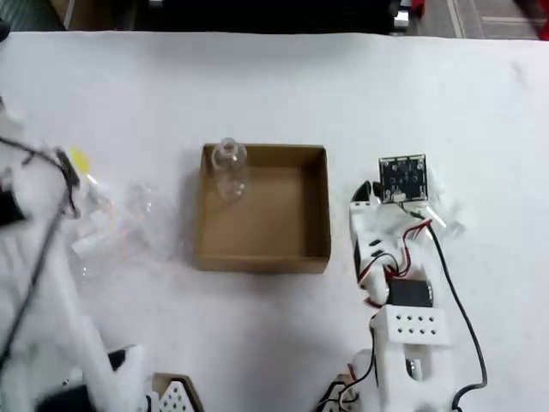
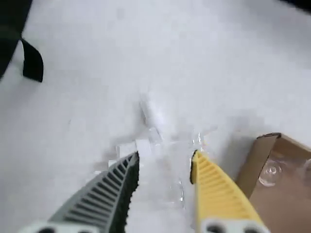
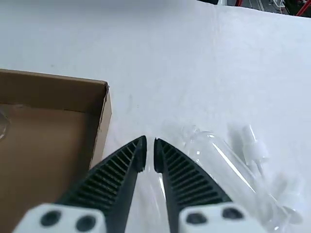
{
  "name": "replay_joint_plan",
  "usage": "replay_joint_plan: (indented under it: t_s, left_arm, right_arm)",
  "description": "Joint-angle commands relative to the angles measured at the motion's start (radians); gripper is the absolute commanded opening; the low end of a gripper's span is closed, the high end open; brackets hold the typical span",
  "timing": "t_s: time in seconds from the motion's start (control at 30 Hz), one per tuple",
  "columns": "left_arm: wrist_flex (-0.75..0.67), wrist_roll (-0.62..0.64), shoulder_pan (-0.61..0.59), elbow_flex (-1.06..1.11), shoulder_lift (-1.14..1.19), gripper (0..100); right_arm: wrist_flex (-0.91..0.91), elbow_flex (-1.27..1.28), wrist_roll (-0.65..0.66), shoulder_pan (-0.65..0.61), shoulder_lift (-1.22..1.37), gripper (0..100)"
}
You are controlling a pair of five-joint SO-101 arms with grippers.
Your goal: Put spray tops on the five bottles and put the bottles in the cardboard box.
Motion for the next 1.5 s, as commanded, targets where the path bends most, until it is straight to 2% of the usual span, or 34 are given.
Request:
replay_joint_plan:
  t_s: [0.0, 0.13, 0.33, 0.43, 0.57, 0.8, 1.03, 1.47]
  left_arm:
    - [0.091, 0.094, -0.007, -0.311, 0.421, 17]
    - [0.137, 0.138, -0.025, -0.480, 0.719, 17]
    - [0.279, 0.158, -0.031, -0.827, 1.030, 18]
    - [0.344, 0.163, -0.047, -0.956, 1.156, 23]
    - [0.339, 0.164, -0.050, -1.039, 1.299, 27]
    - [0.341, 0.215, -0.070, -1.246, 1.465, 28]
    - [0.333, 0.267, -0.101, -1.350, 1.558, 28]
    - [0.351, 0.272, -0.047, -1.485, 1.679, 28]
  right_arm:
    - [-0.024, -0.008, -0.009, -0.007, -0.013, 1.8]
    - [-0.031, 0.003, -0.009, -0.007, -0.013, 1.8]
    - [-0.182, 0.092, -0.002, -0.033, -0.021, 1.8]
    - [-0.194, 0.097, -0.002, -0.030, -0.021, 1.8]
    - [-0.194, 0.098, -0.002, -0.033, -0.018, 1.8]
    - [-0.194, 0.100, -0.002, -0.033, -0.013, 1.8]
    - [-0.194, 0.101, -0.002, -0.062, -0.013, 1.8]
    - [-0.194, 0.101, 0.000, -0.065, -0.013, 1.8]
